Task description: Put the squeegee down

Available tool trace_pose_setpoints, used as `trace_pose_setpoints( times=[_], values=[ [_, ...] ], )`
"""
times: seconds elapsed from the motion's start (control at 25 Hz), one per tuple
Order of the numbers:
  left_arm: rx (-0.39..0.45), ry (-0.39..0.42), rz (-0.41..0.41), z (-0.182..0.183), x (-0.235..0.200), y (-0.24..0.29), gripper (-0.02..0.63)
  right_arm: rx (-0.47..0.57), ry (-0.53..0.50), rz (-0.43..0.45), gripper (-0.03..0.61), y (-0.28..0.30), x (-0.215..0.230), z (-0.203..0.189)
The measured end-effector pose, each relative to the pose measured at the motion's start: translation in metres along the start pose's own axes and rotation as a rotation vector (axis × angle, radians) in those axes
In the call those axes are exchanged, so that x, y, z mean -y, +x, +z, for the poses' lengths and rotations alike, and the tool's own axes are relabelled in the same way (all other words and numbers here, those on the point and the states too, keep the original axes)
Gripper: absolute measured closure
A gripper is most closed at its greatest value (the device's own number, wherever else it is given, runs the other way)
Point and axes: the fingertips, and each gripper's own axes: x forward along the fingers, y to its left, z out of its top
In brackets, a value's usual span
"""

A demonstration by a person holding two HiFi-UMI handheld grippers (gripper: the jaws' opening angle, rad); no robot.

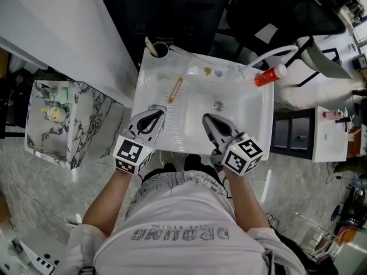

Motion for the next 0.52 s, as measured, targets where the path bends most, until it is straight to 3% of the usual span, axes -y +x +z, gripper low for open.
trace_pose_setpoints(
  times=[0.52],
  values=[
    [0.005, -0.008, 0.017, 0.0065, -0.0107, 0.0065, 0.587, -0.007, -0.004, 0.002, 0.571, 0.0056, 0.0051, 0.0069]
  ],
)
